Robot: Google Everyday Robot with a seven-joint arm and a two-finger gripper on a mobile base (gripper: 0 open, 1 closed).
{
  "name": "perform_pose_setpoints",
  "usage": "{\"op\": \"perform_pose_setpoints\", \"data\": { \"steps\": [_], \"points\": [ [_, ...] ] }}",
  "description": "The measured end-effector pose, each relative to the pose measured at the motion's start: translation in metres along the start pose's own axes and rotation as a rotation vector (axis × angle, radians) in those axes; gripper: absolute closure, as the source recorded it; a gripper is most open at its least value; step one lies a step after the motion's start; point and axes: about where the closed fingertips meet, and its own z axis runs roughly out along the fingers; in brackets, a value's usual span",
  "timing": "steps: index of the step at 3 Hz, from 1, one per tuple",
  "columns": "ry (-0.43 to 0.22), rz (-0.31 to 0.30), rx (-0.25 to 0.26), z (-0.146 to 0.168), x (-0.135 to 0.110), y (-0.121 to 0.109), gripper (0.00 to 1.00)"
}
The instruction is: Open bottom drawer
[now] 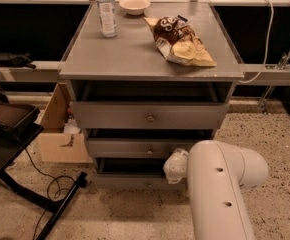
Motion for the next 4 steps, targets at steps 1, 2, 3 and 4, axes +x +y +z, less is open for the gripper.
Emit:
{"op": "perform_pose_setpoints", "data": {
  "steps": [1,2,3,4],
  "points": [
    [0.001,0.001,-0.002,0.0009,-0.0015,0.0013,1.0],
    [0.001,0.001,-0.002,0.0009,-0.0015,0.0013,0.82],
    [0.001,0.001,-0.003,0.0009,-0.0015,0.0013,0.51],
    [0.001,0.001,-0.003,0.0009,-0.0015,0.0014,0.27]
  ]
}}
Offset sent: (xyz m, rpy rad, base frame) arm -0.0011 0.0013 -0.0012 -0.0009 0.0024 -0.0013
